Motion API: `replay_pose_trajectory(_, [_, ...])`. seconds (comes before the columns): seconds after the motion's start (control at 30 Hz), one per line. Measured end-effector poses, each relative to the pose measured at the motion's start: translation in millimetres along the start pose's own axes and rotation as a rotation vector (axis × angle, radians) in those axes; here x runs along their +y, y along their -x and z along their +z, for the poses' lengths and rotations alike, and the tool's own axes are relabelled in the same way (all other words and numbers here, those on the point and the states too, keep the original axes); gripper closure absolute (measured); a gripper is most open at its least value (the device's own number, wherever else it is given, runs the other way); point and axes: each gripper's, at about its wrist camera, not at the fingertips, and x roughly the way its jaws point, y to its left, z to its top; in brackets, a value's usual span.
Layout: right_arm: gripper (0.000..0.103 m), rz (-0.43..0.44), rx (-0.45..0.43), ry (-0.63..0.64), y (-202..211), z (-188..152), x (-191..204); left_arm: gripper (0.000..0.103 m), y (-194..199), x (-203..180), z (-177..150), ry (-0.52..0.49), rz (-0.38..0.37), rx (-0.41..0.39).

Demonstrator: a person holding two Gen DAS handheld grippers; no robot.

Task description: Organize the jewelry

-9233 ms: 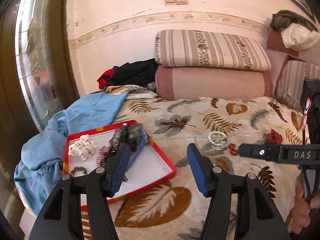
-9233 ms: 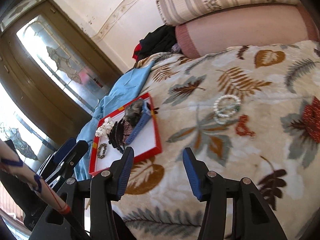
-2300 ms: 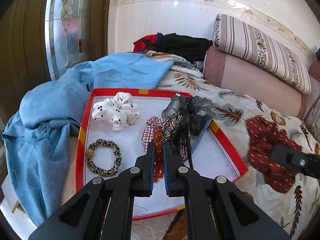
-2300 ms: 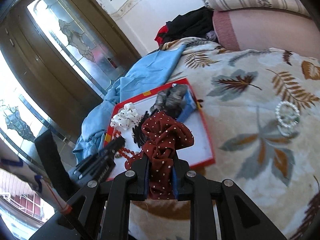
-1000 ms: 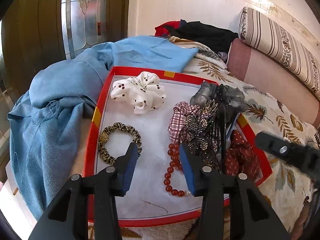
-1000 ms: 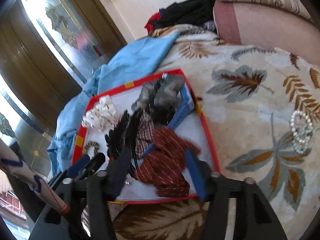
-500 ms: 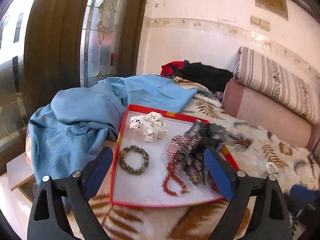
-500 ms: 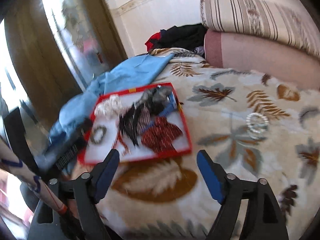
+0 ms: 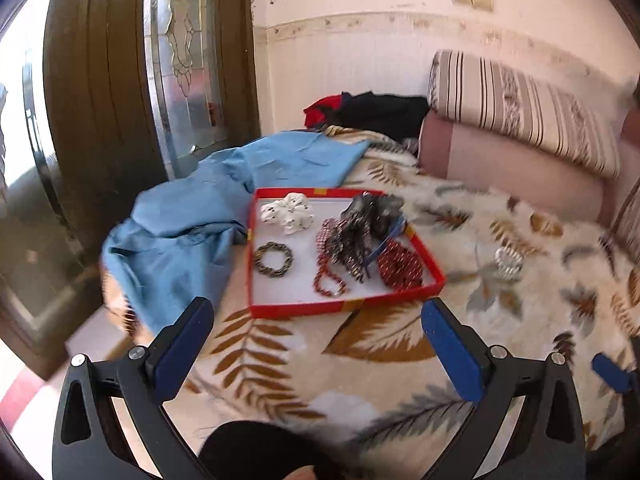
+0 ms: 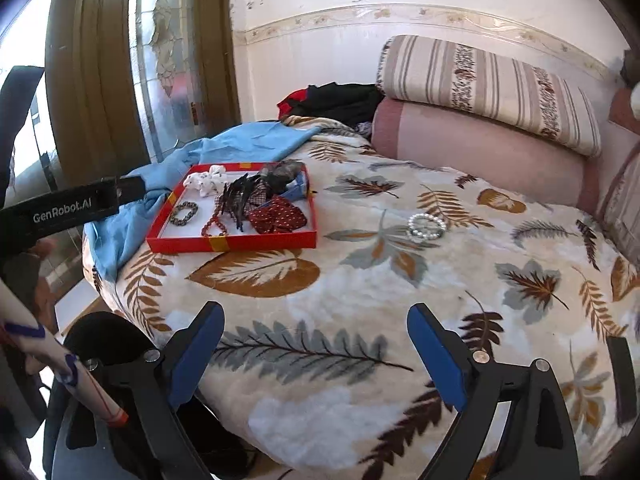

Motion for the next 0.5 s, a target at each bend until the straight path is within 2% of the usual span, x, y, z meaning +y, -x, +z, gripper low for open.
replay_pose_trajectory(0.07, [0.008, 0.005, -0.016, -0.014, 7.8, 1.4, -3.7, 0.000, 9.6, -4.2, 1.2, -0.027, 0.017, -0.032])
replay_pose_trajectory(0.2, [0.008, 0.005, -0.071, 0.013, 24.2, 4.2, 3.4, 0.000, 25.2, -6.0, -1.4, -0.027, 0.111, -0.104])
replay_pose_trajectory(0.33, [0.006, -0.006, -0.119, 0.078, 34.6, 5.4, 18.8, 0.000, 19.1, -2.1, -1.3, -0.028, 0.118, -0.078])
replay_pose_trajectory(0.5, [0.006, -0.007, -0.114, 0.125, 32.0, 3.8, 32.4, 0.000, 7.5, 10.9, -4.0, 0.003, 0.153, -0.064])
